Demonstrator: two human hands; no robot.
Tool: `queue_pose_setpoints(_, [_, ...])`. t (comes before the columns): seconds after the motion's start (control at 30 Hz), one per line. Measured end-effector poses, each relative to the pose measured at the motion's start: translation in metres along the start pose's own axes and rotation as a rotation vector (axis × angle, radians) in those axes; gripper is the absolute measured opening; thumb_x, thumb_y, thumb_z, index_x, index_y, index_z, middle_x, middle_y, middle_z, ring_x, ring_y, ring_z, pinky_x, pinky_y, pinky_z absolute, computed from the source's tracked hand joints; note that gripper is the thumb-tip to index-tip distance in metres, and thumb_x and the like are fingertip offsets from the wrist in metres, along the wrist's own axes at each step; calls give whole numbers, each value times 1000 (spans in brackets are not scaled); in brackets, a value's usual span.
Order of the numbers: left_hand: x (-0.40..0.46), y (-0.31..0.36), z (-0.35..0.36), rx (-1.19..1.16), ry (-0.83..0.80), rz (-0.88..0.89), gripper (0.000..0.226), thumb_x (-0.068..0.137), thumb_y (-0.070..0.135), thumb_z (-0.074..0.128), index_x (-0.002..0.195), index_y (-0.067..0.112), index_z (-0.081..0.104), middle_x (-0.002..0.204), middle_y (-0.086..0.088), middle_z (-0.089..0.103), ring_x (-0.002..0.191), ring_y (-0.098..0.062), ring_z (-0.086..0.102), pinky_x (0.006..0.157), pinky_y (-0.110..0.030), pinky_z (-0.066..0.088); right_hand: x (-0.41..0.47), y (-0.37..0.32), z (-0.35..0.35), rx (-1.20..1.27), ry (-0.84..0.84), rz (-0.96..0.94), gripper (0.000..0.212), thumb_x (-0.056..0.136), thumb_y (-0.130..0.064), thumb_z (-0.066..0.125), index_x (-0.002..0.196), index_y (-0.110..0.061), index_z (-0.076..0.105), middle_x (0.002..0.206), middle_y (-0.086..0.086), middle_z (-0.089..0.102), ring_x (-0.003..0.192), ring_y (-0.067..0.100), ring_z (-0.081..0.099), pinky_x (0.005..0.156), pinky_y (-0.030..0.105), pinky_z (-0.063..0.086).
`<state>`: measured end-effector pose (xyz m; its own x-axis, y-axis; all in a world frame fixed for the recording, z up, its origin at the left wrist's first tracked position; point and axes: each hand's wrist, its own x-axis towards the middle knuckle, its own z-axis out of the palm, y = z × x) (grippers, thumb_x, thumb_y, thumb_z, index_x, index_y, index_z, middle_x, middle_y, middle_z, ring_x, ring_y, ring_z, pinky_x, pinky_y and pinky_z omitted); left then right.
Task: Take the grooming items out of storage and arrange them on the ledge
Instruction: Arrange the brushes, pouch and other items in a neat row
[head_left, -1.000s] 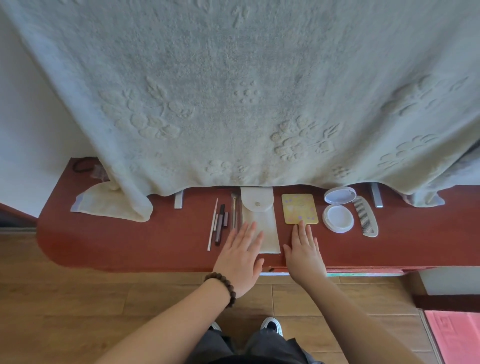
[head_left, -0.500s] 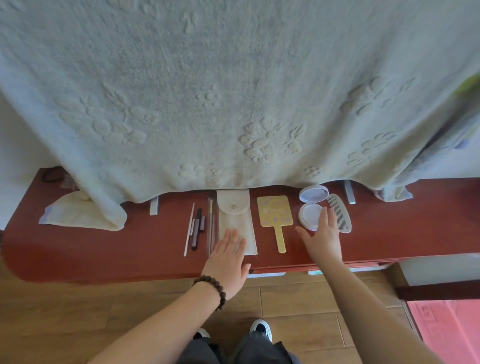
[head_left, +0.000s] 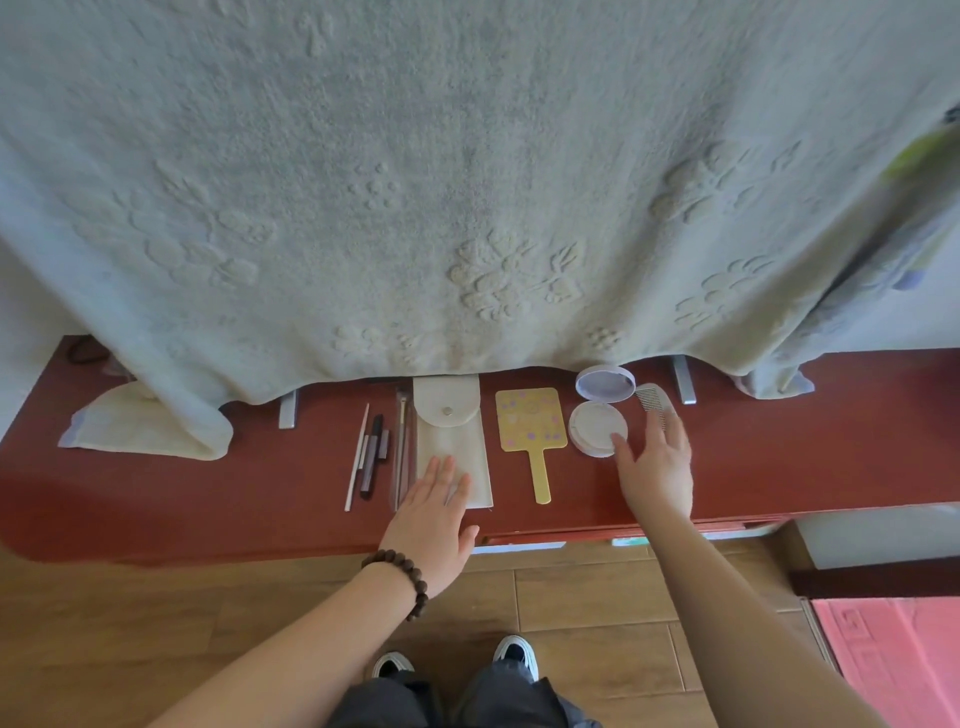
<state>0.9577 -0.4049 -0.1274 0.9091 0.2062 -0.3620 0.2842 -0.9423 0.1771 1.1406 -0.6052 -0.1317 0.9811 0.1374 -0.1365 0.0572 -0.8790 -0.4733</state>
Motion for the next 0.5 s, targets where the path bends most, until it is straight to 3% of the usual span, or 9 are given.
queue_pose_setpoints(0.13, [0,3,2,-16,8,-14,62,100,41,29,152,17,2,159,-5,-13,146,-21,-14,118,-35,-1,-1,28,-5,-106,-139,15,61,100,-36,35,151,-7,15,161,10,4,148,24,0,120,38,8])
queue_pose_setpoints(0.5, [0,3,4,-43,28,-15,61,100,38,31,152,18,5,159,-5,-12,146,-20,-14,117,-34,-2,-34,9,15,-227,-222,71,69,100,-46,25,152,-7,2,160,10,-13,147,24,-11,120,44,1])
